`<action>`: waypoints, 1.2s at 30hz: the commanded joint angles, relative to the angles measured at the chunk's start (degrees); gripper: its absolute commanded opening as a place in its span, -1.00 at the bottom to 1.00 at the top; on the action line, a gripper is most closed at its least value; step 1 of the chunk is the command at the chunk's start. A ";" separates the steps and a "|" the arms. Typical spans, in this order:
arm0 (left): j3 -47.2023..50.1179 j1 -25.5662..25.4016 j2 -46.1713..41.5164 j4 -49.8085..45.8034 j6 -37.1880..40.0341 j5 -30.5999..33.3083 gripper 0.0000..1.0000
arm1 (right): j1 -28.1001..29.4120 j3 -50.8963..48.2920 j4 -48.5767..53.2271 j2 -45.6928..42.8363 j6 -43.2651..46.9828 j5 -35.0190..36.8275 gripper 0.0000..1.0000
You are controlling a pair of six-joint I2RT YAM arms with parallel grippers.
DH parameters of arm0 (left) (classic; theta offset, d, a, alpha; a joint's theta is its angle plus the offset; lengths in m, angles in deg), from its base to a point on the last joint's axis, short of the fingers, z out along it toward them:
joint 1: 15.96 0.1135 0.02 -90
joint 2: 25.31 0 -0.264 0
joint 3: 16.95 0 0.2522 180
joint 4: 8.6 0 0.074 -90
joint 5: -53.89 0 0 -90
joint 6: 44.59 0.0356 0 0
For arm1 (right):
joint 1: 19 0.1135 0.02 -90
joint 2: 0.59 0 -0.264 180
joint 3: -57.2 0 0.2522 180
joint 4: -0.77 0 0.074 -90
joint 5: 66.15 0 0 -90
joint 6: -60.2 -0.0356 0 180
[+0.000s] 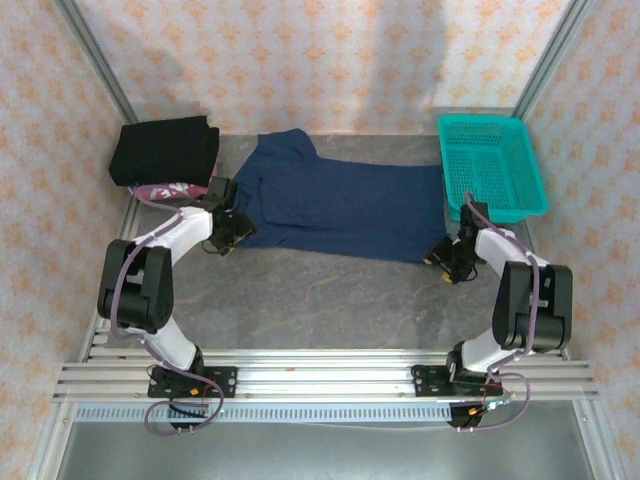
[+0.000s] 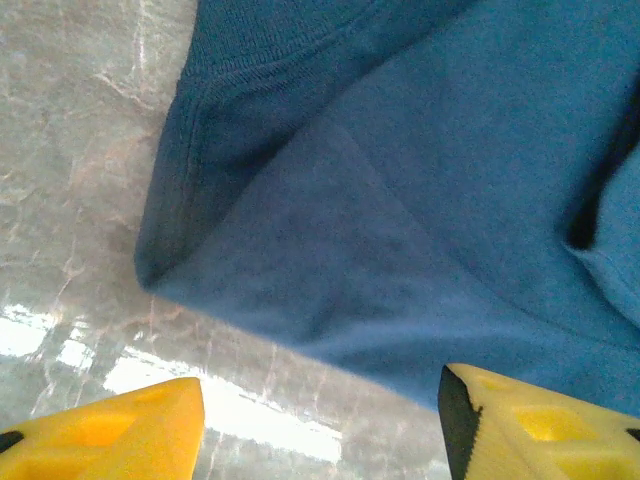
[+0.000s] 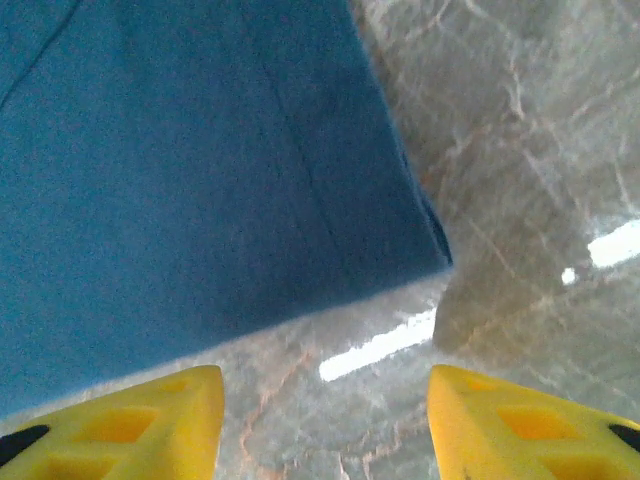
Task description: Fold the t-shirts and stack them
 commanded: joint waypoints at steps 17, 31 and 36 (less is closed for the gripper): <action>-5.55 0.20 12.04 -7.60 1.95 14.38 -0.82 | 0.85 0.99 -1.93 4.37 1.22 11.01 -1.00; 21.57 -0.88 -12.90 -9.12 -6.60 13.77 -0.81 | 0.83 -10.07 7.37 -11.97 -3.97 13.93 -1.00; 27.69 -2.57 -21.39 -11.16 -12.23 11.72 -0.61 | 0.84 -10.61 11.13 -16.30 -6.73 11.41 -0.89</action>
